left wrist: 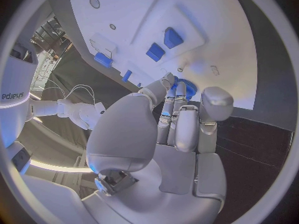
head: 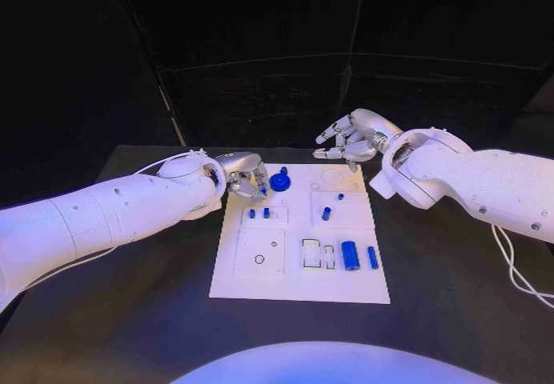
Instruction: Assemble the parts on the task board
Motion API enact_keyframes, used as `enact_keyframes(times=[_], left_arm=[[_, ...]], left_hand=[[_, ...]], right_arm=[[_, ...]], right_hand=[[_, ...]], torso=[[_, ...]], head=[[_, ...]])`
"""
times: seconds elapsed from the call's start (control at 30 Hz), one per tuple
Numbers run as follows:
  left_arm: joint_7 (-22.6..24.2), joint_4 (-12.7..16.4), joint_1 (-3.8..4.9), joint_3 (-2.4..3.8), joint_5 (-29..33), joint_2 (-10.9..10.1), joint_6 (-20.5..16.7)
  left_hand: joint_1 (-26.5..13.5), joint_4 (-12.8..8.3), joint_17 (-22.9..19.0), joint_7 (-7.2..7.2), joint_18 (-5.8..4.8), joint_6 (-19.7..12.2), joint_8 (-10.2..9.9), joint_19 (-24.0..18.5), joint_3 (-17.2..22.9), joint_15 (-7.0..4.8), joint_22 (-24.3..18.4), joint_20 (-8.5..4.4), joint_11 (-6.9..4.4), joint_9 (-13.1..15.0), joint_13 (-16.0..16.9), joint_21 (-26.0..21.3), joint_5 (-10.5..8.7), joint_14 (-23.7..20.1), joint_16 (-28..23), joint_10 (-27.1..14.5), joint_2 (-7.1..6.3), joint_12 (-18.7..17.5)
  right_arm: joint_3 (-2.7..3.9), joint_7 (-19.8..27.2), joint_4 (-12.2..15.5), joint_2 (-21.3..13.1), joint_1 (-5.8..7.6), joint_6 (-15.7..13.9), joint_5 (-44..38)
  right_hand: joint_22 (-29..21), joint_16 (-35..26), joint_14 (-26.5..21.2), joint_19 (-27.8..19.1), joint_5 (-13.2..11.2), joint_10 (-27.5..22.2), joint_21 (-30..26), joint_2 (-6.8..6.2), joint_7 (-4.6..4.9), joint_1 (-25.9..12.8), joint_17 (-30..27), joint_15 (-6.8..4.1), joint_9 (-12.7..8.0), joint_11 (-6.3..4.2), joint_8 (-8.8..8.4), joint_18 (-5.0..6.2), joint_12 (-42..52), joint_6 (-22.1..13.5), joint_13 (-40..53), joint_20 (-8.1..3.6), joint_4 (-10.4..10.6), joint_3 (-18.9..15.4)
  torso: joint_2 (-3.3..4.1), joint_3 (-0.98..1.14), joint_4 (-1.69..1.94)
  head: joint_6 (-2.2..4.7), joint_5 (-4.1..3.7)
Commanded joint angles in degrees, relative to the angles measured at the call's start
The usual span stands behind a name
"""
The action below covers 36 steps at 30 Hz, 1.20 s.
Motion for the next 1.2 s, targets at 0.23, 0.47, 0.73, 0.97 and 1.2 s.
enact_keyframes(times=[0.23,0.47,0.73,0.97,1.2], left_arm=[[-1.09,-1.25,-0.14,0.06,0.50,0.47,1.77],[-1.15,-1.99,-0.29,0.05,0.50,0.87,2.41],[-0.73,-2.50,-0.57,0.02,0.51,1.47,3.79],[-0.47,-2.56,-0.76,0.01,0.51,1.70,3.89],[-0.42,-2.81,-0.80,0.01,0.51,1.96,3.89]], left_hand=[[-0.35,-0.02,-0.15,0.28,-1.19,0.03,-0.37,0.27,0.36,-0.05,0.07,-0.08,-0.02,0.00,0.07,0.31,-0.09,0.55,0.34,0.52,-0.23,-0.24],[-0.36,-0.03,-0.15,0.28,-1.19,0.02,-0.39,0.26,0.37,-0.05,0.07,-0.08,-0.02,-0.01,0.07,0.30,-0.09,0.55,0.34,0.51,-0.25,-0.28],[-0.49,0.00,-0.29,0.26,-1.19,-0.03,-0.49,0.25,0.39,-0.03,0.12,-0.05,0.00,-0.04,0.07,0.33,-0.10,0.53,0.29,0.50,-0.33,-0.43],[-0.56,0.01,-0.35,0.25,-1.19,-0.05,-0.53,0.23,0.39,-0.03,0.13,-0.04,0.01,-0.05,0.07,0.33,-0.10,0.52,0.27,0.49,-0.39,-0.51],[-0.58,0.01,-0.44,0.25,-1.18,-0.06,-0.55,0.22,0.39,-0.02,0.12,-0.04,0.00,-0.05,0.07,0.32,-0.10,0.50,0.24,0.49,-0.40,-0.53]], right_arm=[[0.03,0.52,0.06,0.03,0.09,-0.05,0.10],[0.03,0.52,0.06,0.04,0.09,-0.05,0.10],[0.03,0.54,0.03,0.07,0.09,-0.05,0.10],[0.03,0.54,0.01,0.09,0.09,-0.06,0.10],[0.03,0.59,-0.04,0.19,0.09,-0.09,0.10]], right_hand=[[0.04,0.14,6.06,0.42,0.20,-0.16,-0.37,0.12,0.09,0.32,15.09,-0.12,-0.03,-0.02,0.38,0.57,0.19,-0.35,0.02,-0.04,0.33,-0.05],[0.04,0.14,6.06,0.42,0.20,-0.16,-0.37,0.12,0.09,0.32,15.09,-0.12,-0.03,-0.02,0.38,0.57,0.19,-0.35,0.02,-0.04,0.33,-0.05],[0.04,0.14,6.06,0.42,0.20,-0.16,-0.37,0.12,0.09,0.32,15.09,-0.12,-0.03,-0.02,0.38,0.57,0.19,-0.35,0.02,-0.04,0.33,-0.05],[0.04,0.14,6.06,0.42,0.20,-0.16,-0.37,0.12,0.09,0.32,15.09,-0.12,-0.03,-0.02,0.38,0.57,0.19,-0.35,0.02,-0.04,0.33,-0.05],[0.04,0.14,6.06,0.42,0.20,-0.16,-0.37,0.12,0.09,0.32,15.09,-0.12,-0.03,-0.02,0.38,0.57,0.19,-0.35,0.02,-0.04,0.33,-0.05]], torso=[[0.01,-0.04,-0.12],[0.04,-0.01,-0.09],[0.03,-0.04,-0.11],[0.03,-0.02,-0.09],[0.05,-0.02,-0.13]], head=[[0.04,0.18],[-0.01,0.24],[-0.03,0.32],[-0.04,0.30],[-0.14,0.32]])
